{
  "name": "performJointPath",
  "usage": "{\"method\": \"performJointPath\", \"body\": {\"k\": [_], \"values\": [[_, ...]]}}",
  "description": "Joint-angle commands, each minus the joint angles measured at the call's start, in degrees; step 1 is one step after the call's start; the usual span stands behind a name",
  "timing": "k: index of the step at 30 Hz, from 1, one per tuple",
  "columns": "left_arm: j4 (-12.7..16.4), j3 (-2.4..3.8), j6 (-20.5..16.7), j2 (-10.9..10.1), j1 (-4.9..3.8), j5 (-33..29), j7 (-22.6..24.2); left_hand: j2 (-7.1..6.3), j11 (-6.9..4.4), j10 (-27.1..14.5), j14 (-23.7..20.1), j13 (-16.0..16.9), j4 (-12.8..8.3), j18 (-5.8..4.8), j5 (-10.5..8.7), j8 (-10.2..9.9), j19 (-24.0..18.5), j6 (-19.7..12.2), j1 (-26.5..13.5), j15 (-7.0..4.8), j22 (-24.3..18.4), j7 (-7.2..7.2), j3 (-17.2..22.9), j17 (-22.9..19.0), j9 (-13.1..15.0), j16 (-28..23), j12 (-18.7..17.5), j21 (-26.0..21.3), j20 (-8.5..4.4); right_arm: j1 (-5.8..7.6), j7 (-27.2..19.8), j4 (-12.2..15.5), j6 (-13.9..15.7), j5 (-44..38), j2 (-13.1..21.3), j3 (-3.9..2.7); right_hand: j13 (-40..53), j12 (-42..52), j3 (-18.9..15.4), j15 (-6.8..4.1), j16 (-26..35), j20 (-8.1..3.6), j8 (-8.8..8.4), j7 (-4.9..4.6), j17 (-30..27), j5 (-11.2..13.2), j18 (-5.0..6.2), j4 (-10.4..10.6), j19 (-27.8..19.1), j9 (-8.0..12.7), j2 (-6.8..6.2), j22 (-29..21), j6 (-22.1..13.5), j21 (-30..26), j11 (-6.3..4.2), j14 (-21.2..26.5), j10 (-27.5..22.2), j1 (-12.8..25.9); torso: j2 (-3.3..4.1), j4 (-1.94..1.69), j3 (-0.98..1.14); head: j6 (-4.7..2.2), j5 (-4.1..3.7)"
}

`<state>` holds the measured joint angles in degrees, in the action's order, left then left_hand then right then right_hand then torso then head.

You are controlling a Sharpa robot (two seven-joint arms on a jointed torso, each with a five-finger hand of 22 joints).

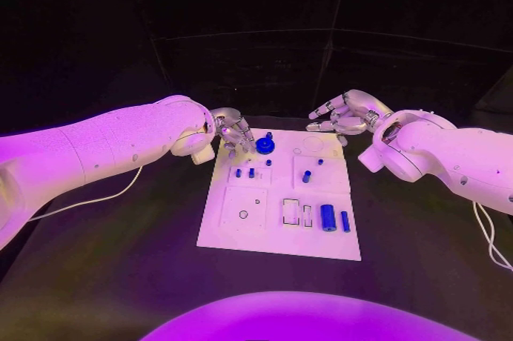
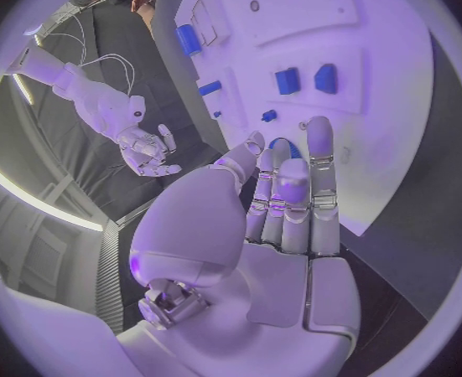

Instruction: Assemble the parts on the task board

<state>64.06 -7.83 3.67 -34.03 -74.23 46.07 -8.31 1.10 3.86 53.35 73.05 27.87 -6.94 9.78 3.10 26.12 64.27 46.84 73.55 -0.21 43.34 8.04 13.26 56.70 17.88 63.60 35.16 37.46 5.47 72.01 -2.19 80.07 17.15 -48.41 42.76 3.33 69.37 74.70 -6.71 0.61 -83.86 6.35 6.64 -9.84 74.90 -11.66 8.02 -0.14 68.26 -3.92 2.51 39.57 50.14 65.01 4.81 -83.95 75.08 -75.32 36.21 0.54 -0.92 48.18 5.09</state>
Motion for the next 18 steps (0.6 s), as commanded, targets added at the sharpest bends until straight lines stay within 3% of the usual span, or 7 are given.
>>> {"method": "performJointPath", "body": {"k": [1,5,10,14,18], "values": [[1.12,0.02,-9.69,0.01,0.56,4.42,14.59,-1.56,0.52,-0.44,-1.38,-2.96,-1.83,0.6,-0.12,-1.57,-0.32,1.21,0.86,0.4,-1.03,0.19,1.16,-2.66,-1.67,-2.13,-2.73,-1.41,0.56,0.11,-0.73,-0.04,-0.02,-0.08,-0.03,-0.03,-0.71,-0.67,-0.39,-0.37,0.44,-0.11,0.43,-0.06,1.03,-0.37,0.85,-0.03,-0.69,-0.02,0.41,-0.66,-0.24,-0.43,0.02,-3.06,-0.84,-0.37,0.0,0.07,-0.04,-0.49,-0.3],[1.38,-0.01,-13.25,0.73,1.33,11.5,19.04,-3.59,0.88,-0.45,-0.52,-6.43,-2.97,0.71,-0.08,-3.8,0.51,2.64,0.49,0.63,-1.73,0.23,2.0,-2.72,-3.72,-1.5,-5.85,-2.08,0.81,0.11,-0.8,-0.1,0.05,-0.08,-0.01,-0.03,-2.2,-1.86,-0.52,-0.4,0.85,-0.12,0.54,-0.03,0.32,-0.38,0.98,-0.09,-1.1,-0.03,0.59,-1.49,-0.17,-0.94,-0.01,-2.86,-1.99,-0.57,0.06,0.12,-0.03,-1.03,-0.68],[0.33,-0.04,-14.63,2.38,1.86,19.8,19.69,-4.91,1.7,-1.21,1.88,-12.13,-3.87,0.72,-0.12,-7.75,2.87,4.04,-0.08,1.09,-2.16,0.65,3.48,-1.98,-6.77,0.69,-11.04,-2.0,1.13,0.11,-0.86,-0.16,0.11,-0.08,-0.11,-0.03,-2.56,-2.16,-0.57,-0.41,0.97,-0.12,0.58,-0.01,0.14,-0.38,1.03,-0.11,-1.25,-0.03,0.66,-1.79,-0.16,-1.13,-0.03,-2.81,-2.27,-0.65,0.12,0.22,-0.03,-1.36,-0.84],[-0.99,-0.07,-14.17,3.85,2.2,25.87,18.55,-5.28,1.67,-0.97,6.75,-15.33,-4.2,0.72,-0.19,-9.8,5.87,5.37,-0.09,0.96,-1.53,0.41,4.11,4.79,-8.34,7.41,-13.24,-0.46,1.01,0.11,-0.89,-0.17,0.14,-0.09,-0.21,-0.03,-2.64,-2.23,-0.58,-0.41,1.02,-0.13,0.58,-0.01,0.07,-0.38,1.05,-0.12,-1.31,-0.03,0.69,-1.9,-0.16,-1.19,-0.03,-2.79,-2.33,-0.68,0.14,0.2,0.02,-1.67,-0.93],[-1.93,-0.08,-12.22,4.88,2.49,30.72,16.85,-5.69,1.36,-0.12,10.17,-17.53,-4.14,-0.8,-0.2,-11.27,10.97,6.49,-0.43,0.62,6.4,-0.08,4.03,10.62,-9.42,12.62,-14.22,8.86,0.68,0.11,-0.9,-0.17,0.16,-0.09,-0.27,-0.03,-2.64,-2.23,-0.58,-0.41,1.02,-0.13,0.58,-0.01,0.07,-0.38,1.05,-0.12,-1.31,-0.03,0.69,-1.9,-0.16,-1.19,-0.03,-2.79,-2.33,-0.68,0.12,0.19,-0.03,-1.79,-1.21]]}}
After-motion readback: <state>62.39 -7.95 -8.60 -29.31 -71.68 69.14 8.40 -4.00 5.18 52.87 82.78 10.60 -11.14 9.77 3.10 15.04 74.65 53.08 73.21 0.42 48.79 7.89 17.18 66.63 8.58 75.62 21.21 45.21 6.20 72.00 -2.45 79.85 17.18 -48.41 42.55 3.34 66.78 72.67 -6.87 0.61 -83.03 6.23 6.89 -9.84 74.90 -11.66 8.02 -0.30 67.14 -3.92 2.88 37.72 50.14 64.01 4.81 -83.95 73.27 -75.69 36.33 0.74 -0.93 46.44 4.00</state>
